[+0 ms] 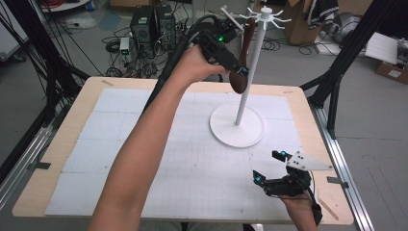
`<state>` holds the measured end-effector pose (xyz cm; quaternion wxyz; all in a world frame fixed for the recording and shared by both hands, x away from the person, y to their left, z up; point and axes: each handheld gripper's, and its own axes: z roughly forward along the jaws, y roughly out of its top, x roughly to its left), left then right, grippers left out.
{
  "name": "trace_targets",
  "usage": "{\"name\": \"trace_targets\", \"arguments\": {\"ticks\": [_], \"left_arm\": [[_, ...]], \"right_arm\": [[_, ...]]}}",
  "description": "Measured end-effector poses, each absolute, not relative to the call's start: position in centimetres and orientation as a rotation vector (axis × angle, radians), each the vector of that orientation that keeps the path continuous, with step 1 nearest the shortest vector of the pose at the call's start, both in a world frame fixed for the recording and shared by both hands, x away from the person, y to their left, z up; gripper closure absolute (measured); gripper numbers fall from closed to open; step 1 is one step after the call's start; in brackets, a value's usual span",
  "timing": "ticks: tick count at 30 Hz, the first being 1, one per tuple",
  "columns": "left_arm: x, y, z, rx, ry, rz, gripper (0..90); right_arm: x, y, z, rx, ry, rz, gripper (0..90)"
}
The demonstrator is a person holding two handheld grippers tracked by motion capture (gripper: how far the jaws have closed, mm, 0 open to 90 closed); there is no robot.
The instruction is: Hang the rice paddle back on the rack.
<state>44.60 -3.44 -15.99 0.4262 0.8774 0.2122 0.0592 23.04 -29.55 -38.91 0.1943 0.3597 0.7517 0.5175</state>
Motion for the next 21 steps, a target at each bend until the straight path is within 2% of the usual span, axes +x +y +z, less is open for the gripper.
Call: {"name": "trace_targets", "arguments": {"ticks": [2,3,21], "left_arm": [[44.4,-3.2,-16.2,2.192,0.519,0.120,2.8],[44.3,-3.0,-16.3,2.192,0.505,0.124,1.6],[41.9,3.0,-17.3,2.113,0.483,0.117,1.7]], "right_arm": [[23.0,-29.5,-38.9,1.012,2.109,1.453,0.5],[23.1,-29.5,-39.0,1.012,2.106,1.458,0.4],[23.2,-29.0,-39.1,1.006,2.122,1.447,0.5]]}}
